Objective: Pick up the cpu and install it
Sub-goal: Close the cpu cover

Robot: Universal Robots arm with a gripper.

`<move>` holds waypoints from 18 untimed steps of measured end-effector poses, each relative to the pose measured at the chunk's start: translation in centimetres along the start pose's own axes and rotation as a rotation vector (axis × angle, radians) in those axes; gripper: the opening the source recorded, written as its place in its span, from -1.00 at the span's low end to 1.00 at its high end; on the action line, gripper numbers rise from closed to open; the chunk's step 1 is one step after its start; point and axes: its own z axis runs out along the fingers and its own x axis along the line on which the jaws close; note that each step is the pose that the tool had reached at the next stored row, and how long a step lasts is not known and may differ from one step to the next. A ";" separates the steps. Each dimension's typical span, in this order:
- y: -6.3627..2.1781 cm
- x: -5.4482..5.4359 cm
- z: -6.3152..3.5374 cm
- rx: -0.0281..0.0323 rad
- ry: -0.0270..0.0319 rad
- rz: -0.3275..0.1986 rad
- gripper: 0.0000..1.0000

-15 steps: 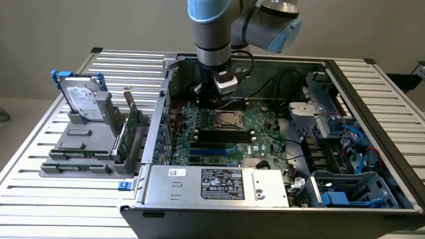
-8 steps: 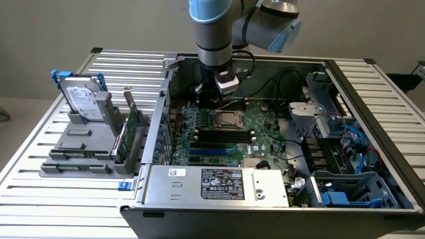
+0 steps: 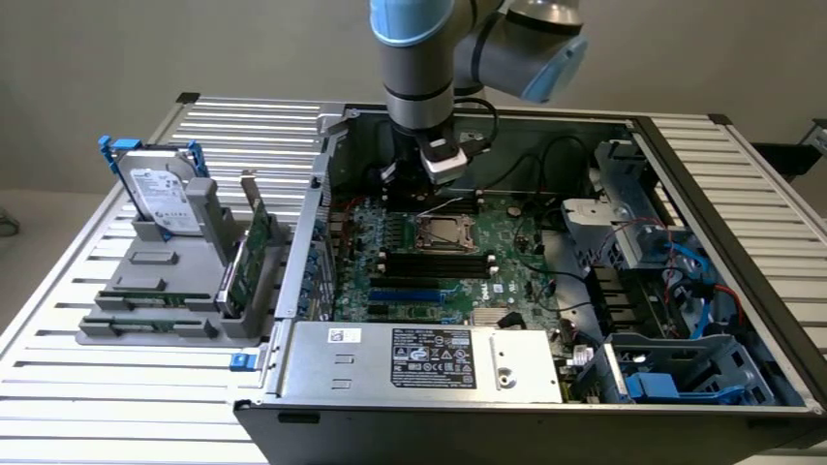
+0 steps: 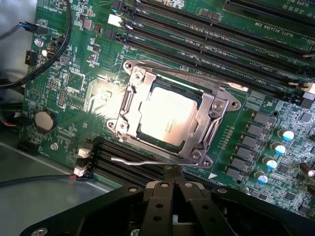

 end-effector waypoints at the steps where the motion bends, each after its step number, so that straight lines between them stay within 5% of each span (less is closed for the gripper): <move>1: 0.01 0.0 0.02 0.0000 -0.0001 0.000 -0.79; 18: 0.17 0.3 0.37 -0.0001 0.0002 0.000 -0.79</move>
